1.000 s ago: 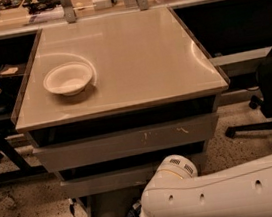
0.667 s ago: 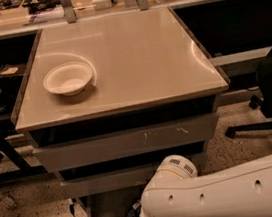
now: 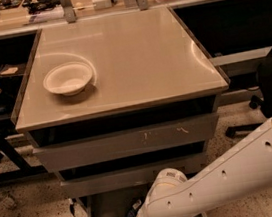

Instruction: Pick blue chip bag from bottom drawer and place on counter

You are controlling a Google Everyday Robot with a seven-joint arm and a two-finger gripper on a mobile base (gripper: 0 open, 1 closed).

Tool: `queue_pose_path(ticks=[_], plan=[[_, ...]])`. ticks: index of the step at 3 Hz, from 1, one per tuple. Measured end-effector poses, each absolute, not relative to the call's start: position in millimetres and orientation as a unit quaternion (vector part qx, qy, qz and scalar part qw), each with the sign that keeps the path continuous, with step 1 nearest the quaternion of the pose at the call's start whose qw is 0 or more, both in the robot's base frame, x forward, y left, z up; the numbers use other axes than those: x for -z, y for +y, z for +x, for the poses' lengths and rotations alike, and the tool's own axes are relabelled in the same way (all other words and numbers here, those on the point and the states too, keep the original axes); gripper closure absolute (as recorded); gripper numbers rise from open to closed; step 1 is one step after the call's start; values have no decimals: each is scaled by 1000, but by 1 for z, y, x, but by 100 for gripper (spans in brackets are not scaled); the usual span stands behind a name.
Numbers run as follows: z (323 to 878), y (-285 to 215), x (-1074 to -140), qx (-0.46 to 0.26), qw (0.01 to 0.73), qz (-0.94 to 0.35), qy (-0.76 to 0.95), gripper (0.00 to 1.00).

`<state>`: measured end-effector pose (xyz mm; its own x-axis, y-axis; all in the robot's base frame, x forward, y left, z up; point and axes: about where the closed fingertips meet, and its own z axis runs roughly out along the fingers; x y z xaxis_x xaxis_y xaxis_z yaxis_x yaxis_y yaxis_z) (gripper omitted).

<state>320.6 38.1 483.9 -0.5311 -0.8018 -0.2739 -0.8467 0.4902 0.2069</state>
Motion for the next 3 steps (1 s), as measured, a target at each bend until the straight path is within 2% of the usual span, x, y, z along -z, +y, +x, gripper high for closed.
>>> queue_pose_path(ticks=[1, 3], plan=[[337, 42, -453, -187, 89, -424, 882, 0], [339, 49, -441, -196, 86, -428, 878, 0]])
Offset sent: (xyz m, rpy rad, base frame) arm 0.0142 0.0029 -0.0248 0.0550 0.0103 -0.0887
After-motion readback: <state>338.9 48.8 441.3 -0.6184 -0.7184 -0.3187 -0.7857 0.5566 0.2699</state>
